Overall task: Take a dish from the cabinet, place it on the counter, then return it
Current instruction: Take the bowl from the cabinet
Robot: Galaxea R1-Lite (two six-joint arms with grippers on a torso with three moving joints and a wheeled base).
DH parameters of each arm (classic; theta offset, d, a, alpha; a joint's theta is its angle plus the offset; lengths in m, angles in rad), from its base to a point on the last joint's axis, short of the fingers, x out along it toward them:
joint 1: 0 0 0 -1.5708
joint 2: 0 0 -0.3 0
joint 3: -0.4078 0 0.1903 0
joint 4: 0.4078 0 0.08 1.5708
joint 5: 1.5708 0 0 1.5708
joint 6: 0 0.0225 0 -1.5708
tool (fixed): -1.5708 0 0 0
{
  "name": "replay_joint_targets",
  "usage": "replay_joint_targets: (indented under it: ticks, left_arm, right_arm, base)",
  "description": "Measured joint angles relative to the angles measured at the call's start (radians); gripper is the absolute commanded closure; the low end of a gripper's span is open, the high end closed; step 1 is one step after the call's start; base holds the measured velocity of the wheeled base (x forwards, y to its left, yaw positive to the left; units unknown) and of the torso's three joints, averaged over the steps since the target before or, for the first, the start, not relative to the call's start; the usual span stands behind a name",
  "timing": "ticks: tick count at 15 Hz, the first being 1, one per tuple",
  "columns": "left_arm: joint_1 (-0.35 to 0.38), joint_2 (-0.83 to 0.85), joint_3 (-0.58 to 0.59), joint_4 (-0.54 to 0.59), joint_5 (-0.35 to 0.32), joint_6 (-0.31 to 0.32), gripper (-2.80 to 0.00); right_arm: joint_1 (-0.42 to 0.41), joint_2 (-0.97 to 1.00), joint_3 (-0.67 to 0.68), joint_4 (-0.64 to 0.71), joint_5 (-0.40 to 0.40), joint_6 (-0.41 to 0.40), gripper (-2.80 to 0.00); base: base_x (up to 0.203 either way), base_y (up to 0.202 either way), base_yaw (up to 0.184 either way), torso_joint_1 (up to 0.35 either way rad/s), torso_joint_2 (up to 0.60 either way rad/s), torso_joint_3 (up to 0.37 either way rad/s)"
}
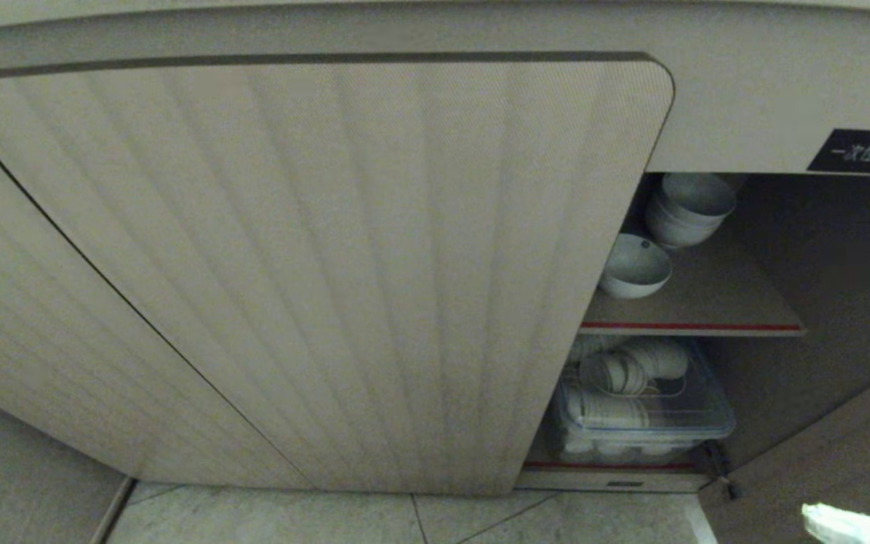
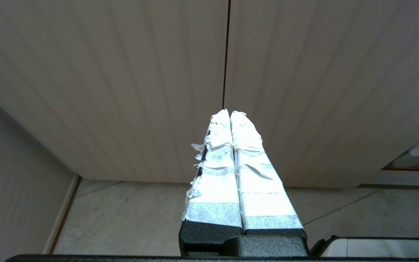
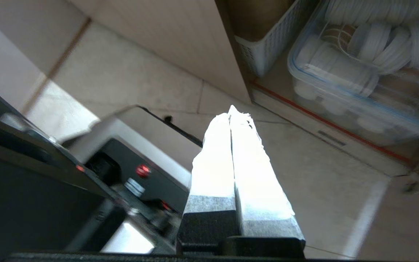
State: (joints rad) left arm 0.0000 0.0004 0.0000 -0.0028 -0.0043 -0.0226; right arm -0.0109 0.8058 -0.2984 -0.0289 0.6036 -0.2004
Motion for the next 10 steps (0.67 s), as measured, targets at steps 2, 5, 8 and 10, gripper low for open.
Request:
replay_joint_targets:
  ticks: [2,5,8,10]
  left_arm:
    - [0.000,0.000,0.000,0.000,0.000,0.000,0.00]
    - [0.000,0.000,0.000,0.000,0.000,0.000,0.00]
    - [0.000,0.000,0.000,0.000,0.000,0.000,0.00]
    - [0.000,0.000,0.000,0.000,0.000,0.000,0.00]
  right_arm:
    - [0.002,0.031,-0.019,0.005,0.000,-0.048,0.00]
    - [0.012,0.049,-0.025,0.004,0.002,-0.051,0.00]
    - [0.012,0.058,-0.017,0.000,-0.003,-0.049,0.00]
    - [0.011,0.060,-0.007,-0.001,-0.005,-0.050,0.00]
  base:
    - [0.000,0.000,0.000,0.000,0.00,0.000]
    - [0.000,0.000,0.000,0.000,0.00,0.000]
    - [0.000,0.000,0.000,0.000,0.00,0.000]
    - [0.000,0.000,0.000,0.000,0.00,0.000]
